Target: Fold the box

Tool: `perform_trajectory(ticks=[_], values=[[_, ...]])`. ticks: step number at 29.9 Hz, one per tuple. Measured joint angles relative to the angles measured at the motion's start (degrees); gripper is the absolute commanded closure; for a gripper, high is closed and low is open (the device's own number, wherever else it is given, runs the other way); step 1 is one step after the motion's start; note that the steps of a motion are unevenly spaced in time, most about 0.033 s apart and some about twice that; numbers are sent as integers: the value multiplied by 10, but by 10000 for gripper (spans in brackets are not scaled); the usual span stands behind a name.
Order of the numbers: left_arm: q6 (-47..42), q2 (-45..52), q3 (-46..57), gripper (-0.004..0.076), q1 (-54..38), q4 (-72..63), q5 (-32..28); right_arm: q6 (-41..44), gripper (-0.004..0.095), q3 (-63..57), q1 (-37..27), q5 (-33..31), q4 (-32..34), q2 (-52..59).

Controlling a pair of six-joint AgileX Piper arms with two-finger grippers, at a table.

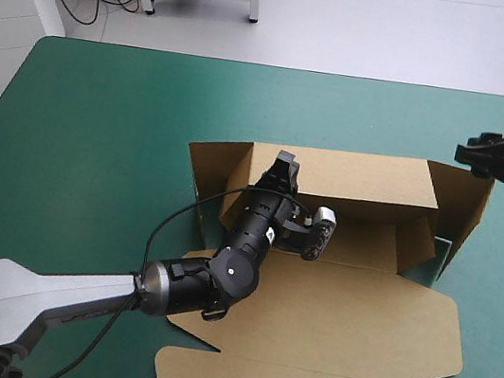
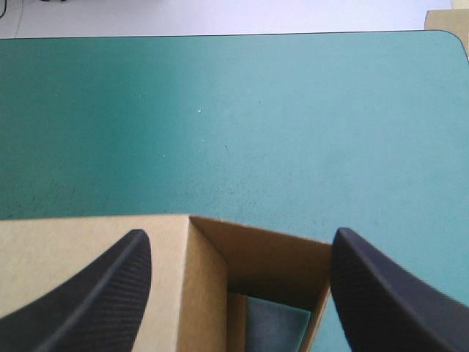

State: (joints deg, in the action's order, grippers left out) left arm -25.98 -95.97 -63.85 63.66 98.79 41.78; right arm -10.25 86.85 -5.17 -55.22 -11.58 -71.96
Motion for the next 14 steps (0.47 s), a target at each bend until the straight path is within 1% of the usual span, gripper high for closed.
perform_trajectory(ticks=[3,7,14], values=[[0,0,0,734,0,1,0,0,299,49,0,-3,0,-64],[0,0,0,734,0,1,0,0,302,86,0,-3,0,-142],[0,0,0,734,0,1,1,0,302,103,0,-7,1,-238]])
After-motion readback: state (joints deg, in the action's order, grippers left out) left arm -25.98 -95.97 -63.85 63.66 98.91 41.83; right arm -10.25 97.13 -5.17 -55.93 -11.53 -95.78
